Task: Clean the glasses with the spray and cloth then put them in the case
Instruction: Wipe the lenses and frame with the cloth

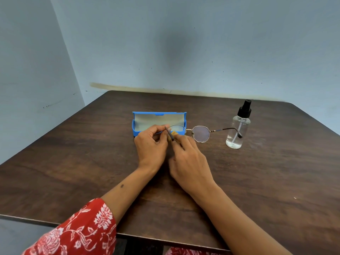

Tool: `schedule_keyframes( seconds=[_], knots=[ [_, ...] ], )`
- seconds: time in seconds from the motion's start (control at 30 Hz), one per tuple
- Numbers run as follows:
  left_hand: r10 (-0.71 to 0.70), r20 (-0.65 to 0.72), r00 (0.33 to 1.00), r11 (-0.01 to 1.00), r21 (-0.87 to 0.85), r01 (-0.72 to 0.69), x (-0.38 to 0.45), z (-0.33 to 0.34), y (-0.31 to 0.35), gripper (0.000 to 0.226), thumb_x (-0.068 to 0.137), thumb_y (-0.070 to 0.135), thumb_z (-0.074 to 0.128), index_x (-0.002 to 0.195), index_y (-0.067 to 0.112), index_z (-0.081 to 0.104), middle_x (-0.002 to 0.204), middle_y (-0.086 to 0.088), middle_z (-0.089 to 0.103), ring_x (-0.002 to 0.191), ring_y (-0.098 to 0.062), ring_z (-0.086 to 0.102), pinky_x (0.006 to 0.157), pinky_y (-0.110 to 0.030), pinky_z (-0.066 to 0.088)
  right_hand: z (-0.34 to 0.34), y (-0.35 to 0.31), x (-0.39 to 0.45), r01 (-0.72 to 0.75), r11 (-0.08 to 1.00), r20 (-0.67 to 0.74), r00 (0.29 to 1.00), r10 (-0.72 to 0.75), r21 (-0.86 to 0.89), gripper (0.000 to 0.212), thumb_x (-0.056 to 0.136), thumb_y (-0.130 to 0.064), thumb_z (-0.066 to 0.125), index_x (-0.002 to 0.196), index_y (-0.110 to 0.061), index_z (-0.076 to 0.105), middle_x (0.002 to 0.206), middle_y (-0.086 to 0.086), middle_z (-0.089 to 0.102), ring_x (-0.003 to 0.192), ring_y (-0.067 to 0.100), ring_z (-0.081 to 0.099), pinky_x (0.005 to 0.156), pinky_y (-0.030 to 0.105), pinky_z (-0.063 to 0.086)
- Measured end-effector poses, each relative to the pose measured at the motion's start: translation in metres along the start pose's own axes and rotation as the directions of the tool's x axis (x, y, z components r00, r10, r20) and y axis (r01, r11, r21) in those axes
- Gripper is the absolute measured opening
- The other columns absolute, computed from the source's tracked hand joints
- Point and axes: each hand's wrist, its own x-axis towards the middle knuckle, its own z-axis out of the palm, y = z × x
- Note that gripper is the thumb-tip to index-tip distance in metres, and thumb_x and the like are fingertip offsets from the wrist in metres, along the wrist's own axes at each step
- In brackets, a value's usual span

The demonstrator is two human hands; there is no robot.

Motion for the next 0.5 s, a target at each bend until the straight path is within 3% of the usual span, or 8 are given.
schedule_keyframes(
  seconds=[0.17,0.33,0.5],
  knots=[
    [0.000,0.011,1.000,1.000,-0.025,0.001,-0.0014,0.0010,0.0005,0.015,0.082,-0.001,0.066,0.090,0.009,0.072,0.088,-0.002,0.073,0.080,-0.007,0.070,0.078,-0.023,0.056,-0.0020,0.0019,0.0004,-0.064,0.998,-0.011,0.998,0.064,-0.029,0.048,0.072,-0.012,0.035,0.106,0.003,0.065,0.105,0.015,0.064,0.096,0.026,0.061,0.082,0.024,0.049],
    [0.026,-0.001,1.000,1.000,0.012,-0.026,-0.0016,0.0012,0.0002,0.013,0.082,-0.001,0.066,0.089,0.008,0.072,0.087,0.001,0.072,0.076,0.004,0.066,0.074,-0.011,0.052,-0.0010,-0.0007,-0.0001,-0.001,1.000,-0.013,1.000,0.001,-0.003,0.049,0.071,-0.012,0.037,0.109,0.003,0.065,0.104,0.013,0.064,0.095,0.025,0.059,0.079,0.025,0.053],
    [0.052,0.024,0.998,0.998,0.028,-0.052,-0.0028,0.0026,-0.0016,0.014,0.081,-0.001,0.067,0.091,0.007,0.072,0.088,0.005,0.070,0.077,0.006,0.066,0.074,-0.011,0.052,-0.0023,0.0028,0.0012,-0.085,0.996,-0.023,0.996,0.085,-0.027,0.049,0.071,-0.009,0.035,0.108,0.005,0.064,0.107,0.018,0.063,0.099,0.030,0.061,0.079,0.029,0.054]
  ],
)
